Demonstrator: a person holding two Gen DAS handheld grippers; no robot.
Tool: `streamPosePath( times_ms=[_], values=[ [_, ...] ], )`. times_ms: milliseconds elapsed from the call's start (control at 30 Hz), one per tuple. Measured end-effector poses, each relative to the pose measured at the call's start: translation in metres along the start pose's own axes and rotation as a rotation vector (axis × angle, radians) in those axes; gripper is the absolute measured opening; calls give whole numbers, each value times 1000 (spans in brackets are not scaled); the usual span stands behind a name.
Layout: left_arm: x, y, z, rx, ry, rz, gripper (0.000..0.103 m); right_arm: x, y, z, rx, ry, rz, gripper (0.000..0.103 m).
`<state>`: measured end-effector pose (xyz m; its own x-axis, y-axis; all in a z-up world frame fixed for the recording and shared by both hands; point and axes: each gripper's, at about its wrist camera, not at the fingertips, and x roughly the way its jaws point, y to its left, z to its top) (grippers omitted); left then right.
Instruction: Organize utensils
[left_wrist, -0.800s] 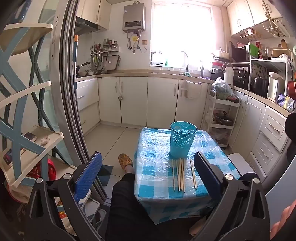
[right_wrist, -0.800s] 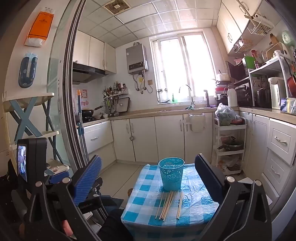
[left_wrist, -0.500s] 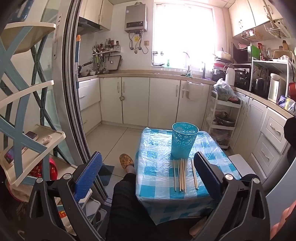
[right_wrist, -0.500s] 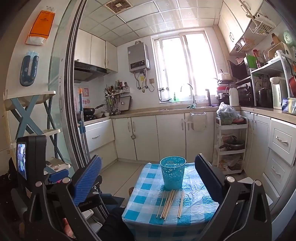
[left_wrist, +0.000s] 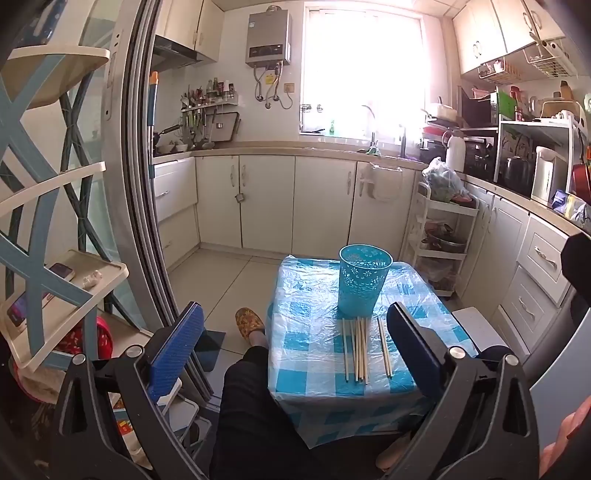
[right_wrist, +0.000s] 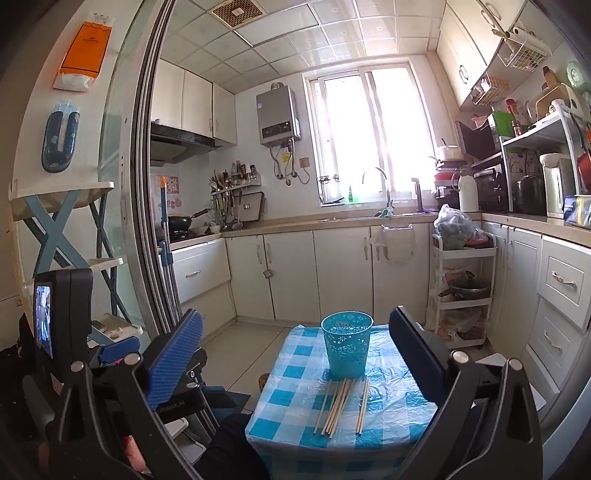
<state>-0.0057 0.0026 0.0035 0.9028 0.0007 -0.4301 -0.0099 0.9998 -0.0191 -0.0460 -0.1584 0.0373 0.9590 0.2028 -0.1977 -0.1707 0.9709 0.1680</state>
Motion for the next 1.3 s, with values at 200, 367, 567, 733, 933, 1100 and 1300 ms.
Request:
streamPosePath(
  times_ms=[200,367,567,733,933,1100,1300],
  values=[
    [1,-1,0,10,2,-2,95,-2,0,-1,14,-17,10,97],
    [2,-1,-1,-3,7,-12,95,0,2,-1,1,-3,2,97],
    [15,-1,-4,-16,46,-44,95,5,-3,-4,15,6,-6,97],
    [68,5,-10,-46,165,-78,95,49,-24,-28,23,163,-79,97],
    [157,-17,-26,-21,299,-158,95,133,-84,-82,120,414,-142,97],
    [227,-37,-44,32,375,-148,95,198,-141,-126,128,500,-220,77],
    [310,-45,-68,36,504,-117,95,287,-180,-172,135,639,-188,44]
  ],
)
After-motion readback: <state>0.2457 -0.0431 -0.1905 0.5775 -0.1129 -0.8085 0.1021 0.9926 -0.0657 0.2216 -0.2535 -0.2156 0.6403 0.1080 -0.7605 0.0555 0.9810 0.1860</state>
